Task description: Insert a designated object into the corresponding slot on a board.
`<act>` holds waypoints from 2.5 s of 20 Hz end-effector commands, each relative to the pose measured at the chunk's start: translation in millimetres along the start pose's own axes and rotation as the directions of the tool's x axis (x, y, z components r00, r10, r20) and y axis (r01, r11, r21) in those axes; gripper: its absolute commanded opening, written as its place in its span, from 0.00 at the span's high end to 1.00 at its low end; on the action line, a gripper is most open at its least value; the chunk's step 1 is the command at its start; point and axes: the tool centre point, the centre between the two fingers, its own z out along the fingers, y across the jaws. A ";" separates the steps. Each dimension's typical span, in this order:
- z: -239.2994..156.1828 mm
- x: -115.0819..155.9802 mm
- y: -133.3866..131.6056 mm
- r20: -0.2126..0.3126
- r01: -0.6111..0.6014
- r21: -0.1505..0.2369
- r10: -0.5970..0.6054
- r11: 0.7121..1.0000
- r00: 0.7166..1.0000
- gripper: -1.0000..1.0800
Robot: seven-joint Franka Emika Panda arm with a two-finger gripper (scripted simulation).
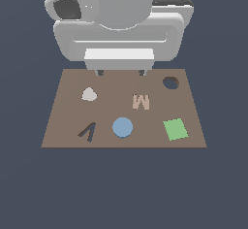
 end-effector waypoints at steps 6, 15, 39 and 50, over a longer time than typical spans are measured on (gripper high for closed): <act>5.4 2.6 -0.4 0.002 -0.007 0.000 0.007 1.000 1.000 0.04; 41.8 20.3 -2.6 0.017 -0.055 -0.004 0.055 0.998 0.998 0.04; 146.6 71.8 -2.4 0.059 -0.193 -0.016 0.194 0.981 0.979 0.04; 166.1 70.8 -2.2 0.059 -0.193 -0.016 0.194 0.981 0.979 0.04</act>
